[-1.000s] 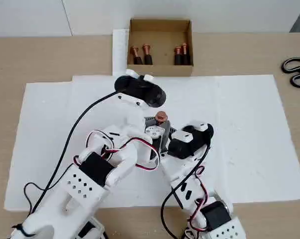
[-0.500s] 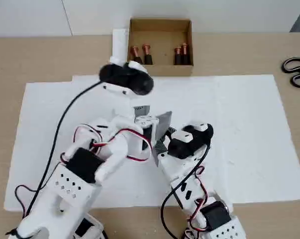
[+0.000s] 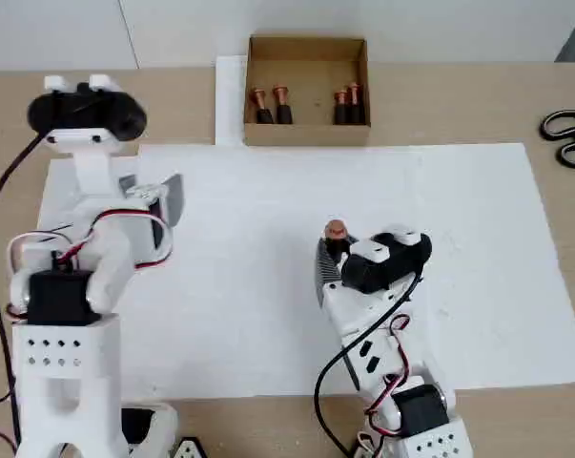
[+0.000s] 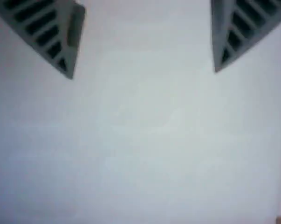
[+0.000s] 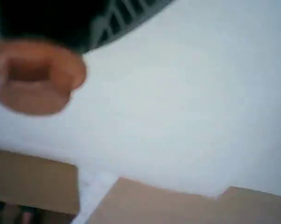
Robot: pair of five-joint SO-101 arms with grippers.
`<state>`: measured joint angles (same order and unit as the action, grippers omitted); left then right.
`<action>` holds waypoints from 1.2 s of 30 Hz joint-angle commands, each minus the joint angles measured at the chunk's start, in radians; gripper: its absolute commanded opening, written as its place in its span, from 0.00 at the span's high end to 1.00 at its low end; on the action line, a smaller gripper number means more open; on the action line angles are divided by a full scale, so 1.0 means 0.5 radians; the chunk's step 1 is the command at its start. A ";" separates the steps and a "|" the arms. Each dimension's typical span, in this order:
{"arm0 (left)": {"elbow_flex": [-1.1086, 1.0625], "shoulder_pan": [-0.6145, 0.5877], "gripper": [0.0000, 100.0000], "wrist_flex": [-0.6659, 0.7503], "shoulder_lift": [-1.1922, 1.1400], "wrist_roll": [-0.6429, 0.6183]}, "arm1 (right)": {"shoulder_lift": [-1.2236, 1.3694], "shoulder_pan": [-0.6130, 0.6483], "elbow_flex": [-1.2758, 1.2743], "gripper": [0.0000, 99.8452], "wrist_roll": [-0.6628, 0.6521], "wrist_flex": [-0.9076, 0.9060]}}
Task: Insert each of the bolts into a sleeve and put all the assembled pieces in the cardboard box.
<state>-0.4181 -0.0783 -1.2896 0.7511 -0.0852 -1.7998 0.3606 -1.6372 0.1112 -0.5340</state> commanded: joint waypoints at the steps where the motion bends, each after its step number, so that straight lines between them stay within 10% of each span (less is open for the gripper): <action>1: 0.091 -0.101 0.82 -0.196 0.037 0.095 | -0.008 -0.176 0.255 1.00 -0.110 0.048; 36: 0.094 -0.110 0.82 -0.460 0.049 0.107 | 4.611 -0.155 3.956 1.00 -0.141 0.852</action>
<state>-0.4181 -0.1289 -1.5167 0.7511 -0.0376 0.4603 0.2762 0.1887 0.0453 -0.1366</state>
